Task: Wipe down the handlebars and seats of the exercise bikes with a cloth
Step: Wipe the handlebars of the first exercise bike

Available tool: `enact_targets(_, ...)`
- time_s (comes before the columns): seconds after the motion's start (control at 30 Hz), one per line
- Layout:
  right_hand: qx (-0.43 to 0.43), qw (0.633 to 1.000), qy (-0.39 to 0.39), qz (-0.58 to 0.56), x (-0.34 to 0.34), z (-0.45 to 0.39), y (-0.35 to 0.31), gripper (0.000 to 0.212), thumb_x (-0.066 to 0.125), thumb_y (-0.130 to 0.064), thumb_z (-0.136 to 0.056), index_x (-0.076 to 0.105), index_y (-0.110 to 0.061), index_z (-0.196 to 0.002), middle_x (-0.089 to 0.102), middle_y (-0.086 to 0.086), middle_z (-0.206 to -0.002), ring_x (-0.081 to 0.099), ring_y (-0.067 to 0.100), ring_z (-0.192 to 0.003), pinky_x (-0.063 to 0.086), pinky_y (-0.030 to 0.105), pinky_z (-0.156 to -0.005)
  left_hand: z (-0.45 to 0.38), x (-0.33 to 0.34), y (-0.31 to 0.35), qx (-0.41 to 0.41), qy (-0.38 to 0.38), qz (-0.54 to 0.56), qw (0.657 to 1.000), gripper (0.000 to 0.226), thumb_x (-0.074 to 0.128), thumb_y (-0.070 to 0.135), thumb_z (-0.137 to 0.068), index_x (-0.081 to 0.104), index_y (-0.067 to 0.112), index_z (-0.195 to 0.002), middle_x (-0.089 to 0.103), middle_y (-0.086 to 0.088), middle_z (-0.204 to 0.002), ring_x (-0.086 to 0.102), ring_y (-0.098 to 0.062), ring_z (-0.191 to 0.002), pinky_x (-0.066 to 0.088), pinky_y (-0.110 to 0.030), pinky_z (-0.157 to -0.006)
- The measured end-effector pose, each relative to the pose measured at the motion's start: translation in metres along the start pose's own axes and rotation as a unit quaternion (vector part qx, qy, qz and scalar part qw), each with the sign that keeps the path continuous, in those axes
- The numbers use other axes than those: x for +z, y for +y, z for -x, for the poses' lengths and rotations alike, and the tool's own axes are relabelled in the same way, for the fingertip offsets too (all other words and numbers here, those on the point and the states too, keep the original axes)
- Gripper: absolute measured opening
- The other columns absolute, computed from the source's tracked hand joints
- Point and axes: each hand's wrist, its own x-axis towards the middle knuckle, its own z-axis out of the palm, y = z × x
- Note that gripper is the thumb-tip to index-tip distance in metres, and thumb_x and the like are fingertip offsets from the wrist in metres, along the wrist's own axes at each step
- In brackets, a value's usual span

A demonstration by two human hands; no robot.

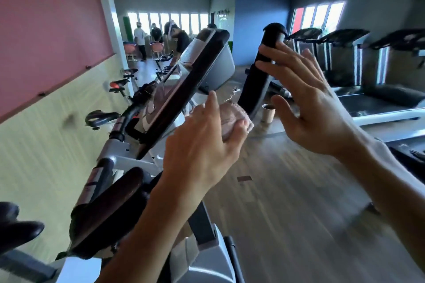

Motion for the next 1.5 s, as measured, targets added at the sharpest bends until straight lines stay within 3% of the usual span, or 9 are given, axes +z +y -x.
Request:
enact_targets(0.13,-0.01,1.0,0.004,0.007,0.006,-0.004,-0.001,0.049,0.044,0.0,-0.092,0.062,-0.006,-0.137,0.046,0.011,-0.155,0.024,0.031,-0.155,0.02,0.059,-0.123,-0.02,0.011,0.025,0.005,0.046,-0.008,0.999,0.074,0.031,0.077,-0.094,0.057,0.018,-0.13,0.064,-0.006,-0.122,0.064,-0.026,-0.111,0.05,-0.041,-0.083)
enact_targets(0.27,-0.017,1.0,0.002,0.006,0.007,-0.012,0.001,0.053,0.04,0.003,-0.087,0.066,-0.006,-0.132,0.051,0.009,-0.152,0.026,0.03,-0.154,0.016,0.06,-0.124,-0.025,0.015,0.024,0.021,0.056,-0.016,0.998,0.063,0.029,0.073,-0.099,0.06,0.02,-0.116,0.067,-0.002,-0.107,0.067,-0.023,-0.096,0.052,-0.04,-0.073)
enact_targets(0.57,-0.039,0.999,-0.007,0.011,0.017,-0.004,-0.017,0.039,0.049,0.003,-0.093,0.067,-0.001,-0.127,0.056,0.011,-0.146,0.039,0.028,-0.148,0.011,0.056,-0.126,0.04,0.005,-0.022,-0.014,0.046,-0.085,0.995,0.05,0.043,0.06,-0.101,0.057,0.014,-0.115,0.064,-0.009,-0.108,0.066,-0.026,-0.094,0.05,-0.036,-0.072)
enact_targets(0.67,-0.036,0.999,0.008,-0.009,0.023,-0.006,-0.023,0.039,0.05,0.005,-0.091,0.068,-0.001,-0.124,0.059,0.008,-0.143,0.045,0.026,-0.145,0.011,0.05,-0.127,0.017,0.003,-0.006,-0.021,0.033,-0.023,0.999,0.055,0.035,0.06,-0.104,0.055,0.013,-0.123,0.065,-0.01,-0.111,0.064,-0.024,-0.099,0.045,-0.033,-0.077)
enact_targets(0.73,-0.02,0.999,0.024,-0.022,0.027,-0.011,-0.025,0.04,0.05,0.006,-0.089,0.068,-0.001,-0.124,0.06,0.008,-0.142,0.047,0.026,-0.143,0.014,0.052,-0.126,0.003,0.003,-0.001,-0.009,0.024,0.003,1.0,0.059,0.032,0.06,-0.105,0.049,0.012,-0.133,0.065,-0.011,-0.117,0.064,-0.025,-0.104,0.047,-0.035,-0.079)
enact_targets(0.83,-0.003,0.999,0.033,-0.03,0.03,-0.016,-0.028,0.038,0.051,0.005,-0.089,0.069,-0.001,-0.122,0.062,0.008,-0.14,0.048,0.027,-0.141,0.016,0.05,-0.126,0.008,-0.002,-0.009,0.037,0.022,-0.029,0.999,0.05,0.032,0.057,-0.106,0.055,0.015,-0.122,0.062,-0.01,-0.115,0.063,-0.026,-0.105,0.047,-0.036,-0.082)
enact_targets(1.03,0.02,0.998,0.028,-0.044,0.038,-0.007,-0.035,0.036,0.051,0.003,-0.089,0.069,-0.002,-0.119,0.063,0.007,-0.138,0.042,0.025,-0.146,0.015,0.05,-0.126,0.034,-0.018,-0.042,0.032,-0.08,-0.132,0.988,0.053,0.023,0.053,-0.107,0.046,0.016,-0.137,0.053,-0.008,-0.129,0.052,-0.025,-0.121,0.04,-0.036,-0.093)
enact_targets(1.27,0.051,0.997,0.018,-0.047,0.036,-0.011,-0.038,0.035,0.053,0.002,-0.088,0.069,-0.004,-0.119,0.061,0.003,-0.141,0.039,0.023,-0.148,0.016,0.06,-0.124,0.001,-0.018,-0.032,0.041,-0.131,0.04,0.99,0.057,0.037,0.058,-0.103,0.048,0.007,-0.127,0.055,-0.013,-0.119,0.056,-0.027,-0.116,0.04,-0.03,-0.085)
enact_targets(1.5,0.057,0.998,0.002,-0.037,0.037,-0.007,-0.043,0.036,0.051,0.0,-0.09,0.069,-0.006,-0.121,0.059,0.002,-0.143,0.033,0.02,-0.151,0.01,0.045,-0.127,0.012,-0.015,-0.051,0.069,-0.136,-0.012,0.988,0.056,0.034,0.059,-0.103,0.049,0.009,-0.124,0.055,-0.014,-0.124,0.054,-0.028,-0.119,0.037,-0.029,-0.086)
